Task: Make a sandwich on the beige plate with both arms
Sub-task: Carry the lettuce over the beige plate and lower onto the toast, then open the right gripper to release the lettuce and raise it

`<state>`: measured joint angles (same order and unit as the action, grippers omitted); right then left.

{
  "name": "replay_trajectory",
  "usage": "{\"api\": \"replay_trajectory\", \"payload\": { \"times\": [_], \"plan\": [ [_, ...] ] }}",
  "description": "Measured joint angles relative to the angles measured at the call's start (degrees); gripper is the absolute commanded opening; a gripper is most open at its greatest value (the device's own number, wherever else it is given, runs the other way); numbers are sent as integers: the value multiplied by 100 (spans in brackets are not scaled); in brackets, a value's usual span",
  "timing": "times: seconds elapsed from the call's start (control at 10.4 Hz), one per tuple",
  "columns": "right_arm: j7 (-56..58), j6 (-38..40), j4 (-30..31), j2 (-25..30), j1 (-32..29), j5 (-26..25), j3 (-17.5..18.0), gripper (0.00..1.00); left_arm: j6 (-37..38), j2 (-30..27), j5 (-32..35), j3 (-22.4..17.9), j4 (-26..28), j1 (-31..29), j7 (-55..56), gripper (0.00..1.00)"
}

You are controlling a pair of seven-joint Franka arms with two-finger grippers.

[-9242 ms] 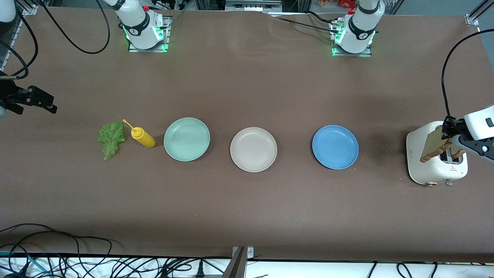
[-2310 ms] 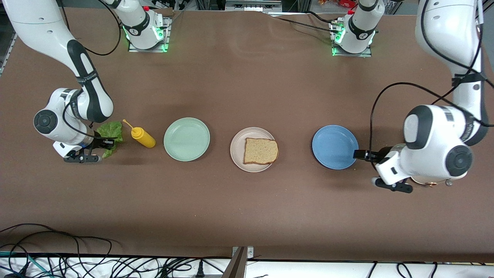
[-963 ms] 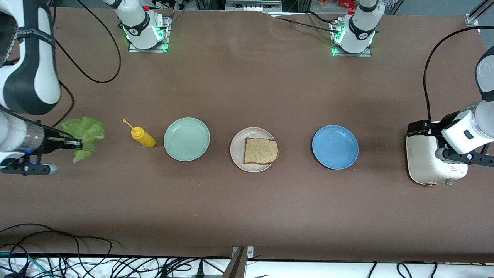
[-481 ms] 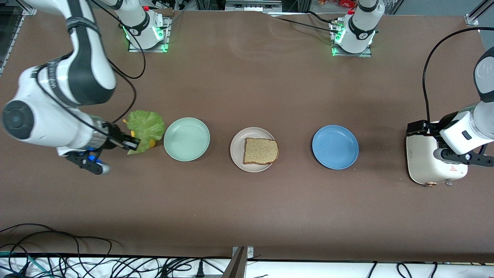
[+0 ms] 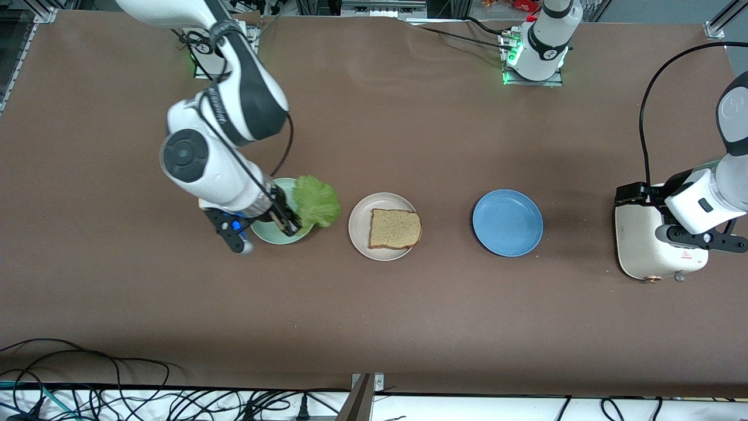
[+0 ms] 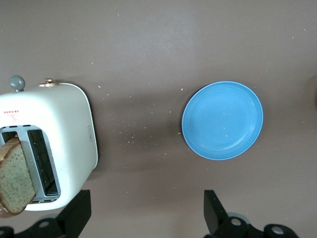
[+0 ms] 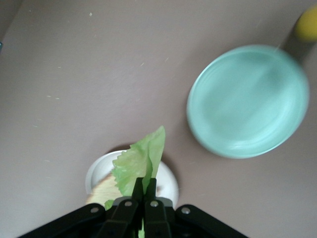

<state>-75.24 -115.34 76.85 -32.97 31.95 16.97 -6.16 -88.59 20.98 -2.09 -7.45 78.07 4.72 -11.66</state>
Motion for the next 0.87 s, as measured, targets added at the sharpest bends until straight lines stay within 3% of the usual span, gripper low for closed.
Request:
{"api": "replay_trajectory", "payload": {
  "times": [0.39, 0.67, 0.77, 0.87],
  "plan": [
    [-2115, -1828, 16, -793, 500, 134, 14, 0, 0, 1, 0, 3, 5, 0, 0, 100],
    [-2643, -2818, 18, -1469, 908, 142, 14, 0, 0, 1, 0, 4, 6, 0, 0, 100],
    [-2662, -2939, 11, -1558, 923, 149, 15, 45, 0, 0, 0, 4, 6, -1, 0, 100],
    [-2690, -2948, 10, -1578, 926, 154, 16, 99, 0, 0, 0, 4, 6, -1, 0, 100]
  ]
}}
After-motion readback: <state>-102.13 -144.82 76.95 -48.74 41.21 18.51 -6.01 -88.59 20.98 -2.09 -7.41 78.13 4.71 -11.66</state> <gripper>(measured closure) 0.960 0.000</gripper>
